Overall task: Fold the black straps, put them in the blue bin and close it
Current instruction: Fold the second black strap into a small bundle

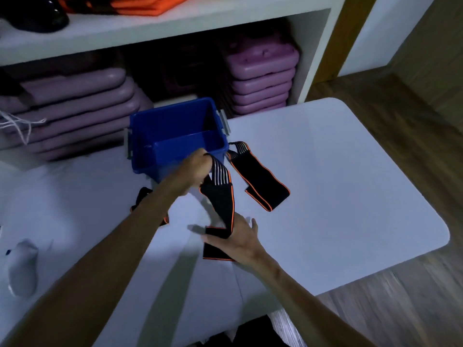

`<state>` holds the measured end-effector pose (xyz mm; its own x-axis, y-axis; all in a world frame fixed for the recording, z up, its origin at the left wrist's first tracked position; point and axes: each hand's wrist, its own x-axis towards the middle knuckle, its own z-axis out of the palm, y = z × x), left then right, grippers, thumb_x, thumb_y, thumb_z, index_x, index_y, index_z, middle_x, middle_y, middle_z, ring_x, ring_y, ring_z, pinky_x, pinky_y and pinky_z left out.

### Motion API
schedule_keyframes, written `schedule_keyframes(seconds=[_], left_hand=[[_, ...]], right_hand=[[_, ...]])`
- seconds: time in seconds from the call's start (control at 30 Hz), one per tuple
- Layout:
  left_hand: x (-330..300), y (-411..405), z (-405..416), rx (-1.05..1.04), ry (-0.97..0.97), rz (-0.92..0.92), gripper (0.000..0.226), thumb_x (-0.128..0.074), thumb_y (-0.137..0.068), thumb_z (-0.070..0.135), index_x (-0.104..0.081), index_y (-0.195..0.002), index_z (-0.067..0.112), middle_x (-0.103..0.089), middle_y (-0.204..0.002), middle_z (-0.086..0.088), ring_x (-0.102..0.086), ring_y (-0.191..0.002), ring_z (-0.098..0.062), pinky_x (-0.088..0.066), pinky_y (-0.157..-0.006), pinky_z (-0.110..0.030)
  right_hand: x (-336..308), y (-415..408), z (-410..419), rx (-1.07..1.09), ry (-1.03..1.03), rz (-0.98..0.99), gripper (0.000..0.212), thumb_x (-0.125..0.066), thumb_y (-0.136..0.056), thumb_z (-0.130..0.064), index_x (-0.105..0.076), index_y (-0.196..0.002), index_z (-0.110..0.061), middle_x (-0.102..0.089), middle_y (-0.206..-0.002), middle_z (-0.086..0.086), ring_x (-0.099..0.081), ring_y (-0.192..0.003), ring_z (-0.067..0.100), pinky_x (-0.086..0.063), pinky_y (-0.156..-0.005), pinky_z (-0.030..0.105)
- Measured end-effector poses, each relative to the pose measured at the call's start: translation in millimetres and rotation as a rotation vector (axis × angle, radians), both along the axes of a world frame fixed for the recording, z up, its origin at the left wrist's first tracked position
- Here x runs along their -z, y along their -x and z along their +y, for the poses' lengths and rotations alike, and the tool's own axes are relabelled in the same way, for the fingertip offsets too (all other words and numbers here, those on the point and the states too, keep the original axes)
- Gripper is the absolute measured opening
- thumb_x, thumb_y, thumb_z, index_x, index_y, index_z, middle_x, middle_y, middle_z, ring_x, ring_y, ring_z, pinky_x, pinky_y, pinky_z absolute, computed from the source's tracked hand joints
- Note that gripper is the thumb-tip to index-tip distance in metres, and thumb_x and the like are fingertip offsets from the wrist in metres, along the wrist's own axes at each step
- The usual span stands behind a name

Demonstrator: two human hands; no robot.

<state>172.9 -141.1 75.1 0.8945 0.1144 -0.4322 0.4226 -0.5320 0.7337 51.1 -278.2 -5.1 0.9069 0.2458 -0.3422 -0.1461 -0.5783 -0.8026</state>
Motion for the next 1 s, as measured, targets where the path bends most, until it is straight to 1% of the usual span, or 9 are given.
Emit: schedule_keyframes(seconds=[0.07, 0.17, 0.33, 0.43, 0.53, 0.6, 0.77, 0.9, 1.0], left_hand=[[-22.0, 4.6, 38.9, -0.201, 0.128, 0.016, 0.015, -0.037, -0.089, 0.006, -0.047, -0.081, 0.014, -0.045, -0.072, -0.010, -0.051, -0.055, -0.016, -0.041, -0.052, -0.022], [-41.7, 44.4, 121.1, -0.150, 0.190, 0.107, 0.015, -0.046, -0.084, 0.004, -0.057, -0.090, 0.012, -0.053, -0.078, -0.013, -0.052, -0.070, -0.021, -0.049, -0.068, -0.029], [13.2, 156.4, 241.9, -0.343, 0.490, 0.365, 0.023, -0.070, -0.072, 0.012, -0.069, -0.094, 0.018, -0.059, -0.087, -0.009, -0.054, -0.077, -0.020, -0.050, -0.069, -0.032], [59.1, 208.5, 256.8, -0.493, 0.397, 0.324, 0.020, -0.068, -0.079, 0.012, -0.068, -0.099, 0.012, -0.064, -0.083, -0.008, -0.059, -0.072, -0.016, -0.049, -0.067, -0.028], [90.8, 227.6, 250.1, -0.602, 0.154, 0.100, 0.018, -0.059, -0.084, -0.007, -0.061, -0.100, 0.003, -0.062, -0.080, -0.013, -0.060, -0.060, -0.010, -0.043, -0.051, -0.010], [108.2, 229.1, 250.8, -0.578, 0.006, -0.022, 0.024, -0.051, -0.082, -0.015, -0.059, -0.096, 0.003, -0.061, -0.095, -0.015, -0.061, -0.080, -0.022, -0.041, -0.057, -0.003], [134.2, 244.2, 274.0, -0.487, -0.265, -0.184, 0.025, -0.052, -0.081, 0.005, -0.060, -0.105, 0.007, -0.067, -0.103, -0.015, -0.058, -0.101, -0.036, -0.048, -0.091, -0.044], [126.9, 248.5, 276.7, -0.575, -0.330, -0.259, 0.020, -0.055, -0.086, 0.004, -0.060, -0.105, 0.005, -0.066, -0.103, -0.017, -0.057, -0.102, -0.036, -0.045, -0.090, -0.043], [124.8, 253.8, 273.9, -0.557, -0.371, -0.325, 0.022, -0.056, -0.086, 0.011, -0.061, -0.105, 0.003, -0.066, -0.101, -0.018, -0.057, -0.098, -0.035, -0.045, -0.085, -0.040]], right_hand=[[-9.5, -1.6, 16.1, -0.038, -0.163, 0.040, 0.016, -0.065, -0.082, -0.055, -0.063, -0.085, -0.040, -0.066, -0.074, -0.021, -0.057, -0.074, -0.003, -0.041, -0.084, 0.025], [-6.7, -11.3, 16.1, -0.192, -0.308, 0.159, 0.016, -0.070, -0.088, -0.018, -0.064, -0.073, -0.021, -0.058, -0.057, -0.017, -0.052, -0.056, -0.003, -0.041, -0.058, 0.019], [0.7, -30.6, 3.4, -0.282, -0.273, 0.210, 0.032, -0.078, -0.083, -0.020, -0.061, -0.072, 0.005, -0.050, -0.060, 0.001, -0.046, -0.057, 0.007, -0.035, -0.056, 0.024], [1.2, -37.5, -1.7, -0.334, -0.140, 0.293, 0.020, -0.079, -0.080, -0.013, -0.067, -0.072, 0.001, -0.061, -0.054, 0.006, -0.058, -0.049, 0.017, -0.045, -0.055, 0.026], [-0.5, -24.3, 11.0, -0.479, 0.138, 0.146, 0.033, -0.075, -0.074, -0.054, -0.071, -0.086, -0.024, -0.071, -0.077, -0.004, -0.069, -0.077, 0.022, -0.055, -0.074, 0.037], [1.1, 0.0, 29.7, -0.574, 0.306, -0.042, 0.060, -0.059, -0.068, -0.074, -0.063, -0.110, -0.033, -0.066, -0.106, -0.007, -0.062, -0.100, 0.017, -0.050, -0.088, 0.040], [30.7, 70.1, 67.6, -0.986, 0.463, -0.586, 0.074, -0.046, -0.081, -0.074, -0.034, -0.146, -0.041, -0.043, -0.145, 0.004, -0.041, -0.127, 0.028, -0.042, -0.095, 0.043], [52.4, 76.0, 63.2, -1.088, 0.495, -0.651, 0.058, -0.051, -0.084, -0.064, -0.052, -0.136, -0.037, -0.050, -0.142, 0.005, -0.040, -0.125, 0.027, -0.052, -0.088, 0.045], [50.2, 66.2, 40.2, -0.975, 0.485, -0.593, 0.052, -0.052, -0.088, -0.054, -0.052, -0.137, -0.037, -0.044, -0.150, 0.001, -0.038, -0.136, 0.028, -0.043, -0.097, 0.048]])
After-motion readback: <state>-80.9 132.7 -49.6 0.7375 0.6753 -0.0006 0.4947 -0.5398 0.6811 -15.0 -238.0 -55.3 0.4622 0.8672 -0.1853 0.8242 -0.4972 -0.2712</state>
